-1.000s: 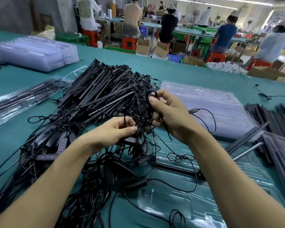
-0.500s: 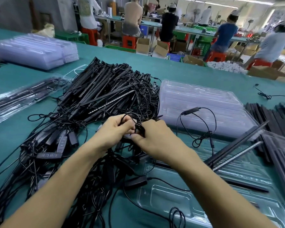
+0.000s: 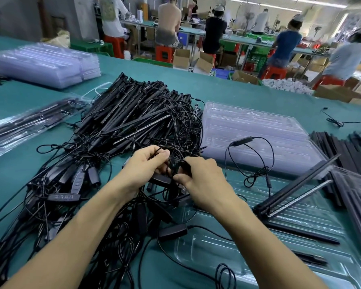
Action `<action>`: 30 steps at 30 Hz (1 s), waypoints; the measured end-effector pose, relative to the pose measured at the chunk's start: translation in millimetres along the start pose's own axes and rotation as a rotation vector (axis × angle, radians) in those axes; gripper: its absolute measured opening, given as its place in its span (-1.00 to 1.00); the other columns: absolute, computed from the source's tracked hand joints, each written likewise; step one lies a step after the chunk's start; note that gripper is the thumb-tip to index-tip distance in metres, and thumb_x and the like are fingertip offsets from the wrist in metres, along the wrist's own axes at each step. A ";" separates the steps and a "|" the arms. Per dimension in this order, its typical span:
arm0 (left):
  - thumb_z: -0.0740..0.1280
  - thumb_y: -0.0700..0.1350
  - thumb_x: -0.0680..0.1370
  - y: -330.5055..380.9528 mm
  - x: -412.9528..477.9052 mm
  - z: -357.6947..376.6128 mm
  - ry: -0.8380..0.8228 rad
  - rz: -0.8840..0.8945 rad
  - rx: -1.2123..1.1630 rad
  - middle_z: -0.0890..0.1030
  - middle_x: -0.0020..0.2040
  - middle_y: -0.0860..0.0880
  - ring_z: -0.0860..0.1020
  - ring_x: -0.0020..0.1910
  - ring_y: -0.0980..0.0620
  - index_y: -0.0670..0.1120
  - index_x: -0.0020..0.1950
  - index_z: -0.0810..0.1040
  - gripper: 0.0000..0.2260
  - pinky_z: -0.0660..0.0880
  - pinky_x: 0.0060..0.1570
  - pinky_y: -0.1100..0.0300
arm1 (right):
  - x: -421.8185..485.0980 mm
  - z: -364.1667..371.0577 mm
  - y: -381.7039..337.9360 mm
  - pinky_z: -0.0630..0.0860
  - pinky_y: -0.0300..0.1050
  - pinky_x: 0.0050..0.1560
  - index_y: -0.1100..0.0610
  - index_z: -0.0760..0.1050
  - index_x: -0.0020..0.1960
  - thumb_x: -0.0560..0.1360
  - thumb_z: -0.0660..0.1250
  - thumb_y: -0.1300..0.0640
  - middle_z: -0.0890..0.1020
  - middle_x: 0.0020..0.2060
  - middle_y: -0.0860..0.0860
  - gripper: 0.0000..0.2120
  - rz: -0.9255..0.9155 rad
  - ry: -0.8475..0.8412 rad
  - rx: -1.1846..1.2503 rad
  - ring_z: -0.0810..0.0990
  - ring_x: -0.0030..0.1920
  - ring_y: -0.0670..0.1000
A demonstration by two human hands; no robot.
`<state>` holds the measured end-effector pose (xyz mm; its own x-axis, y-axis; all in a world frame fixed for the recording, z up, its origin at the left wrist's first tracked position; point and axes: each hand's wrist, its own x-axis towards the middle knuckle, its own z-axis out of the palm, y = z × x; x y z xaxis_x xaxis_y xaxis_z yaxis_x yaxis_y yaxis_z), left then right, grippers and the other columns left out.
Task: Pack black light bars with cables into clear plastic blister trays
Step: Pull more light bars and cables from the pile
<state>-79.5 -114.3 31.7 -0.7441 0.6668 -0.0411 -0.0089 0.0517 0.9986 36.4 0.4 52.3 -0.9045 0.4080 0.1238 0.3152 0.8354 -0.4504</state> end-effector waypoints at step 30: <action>0.32 -0.04 0.53 -0.2 -7.8 -5.3 -0.203 0.007 -0.167 0.69 -0.11 0.00 0.64 -0.18 0.14 0.03 0.14 0.63 -0.79 0.57 -0.20 0.30 | 2.0 5.4 3.2 0.31 -0.28 -0.31 0.02 0.48 -0.22 0.51 0.39 0.08 0.51 -0.39 -0.12 -0.84 -0.128 0.135 0.416 0.43 -0.34 -0.15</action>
<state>-77.2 -123.4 32.0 -0.5951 0.8033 -0.0230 -0.1265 -0.0654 0.9898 34.1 1.9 46.4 -0.8743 0.3785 0.3039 0.0355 0.6743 -0.7376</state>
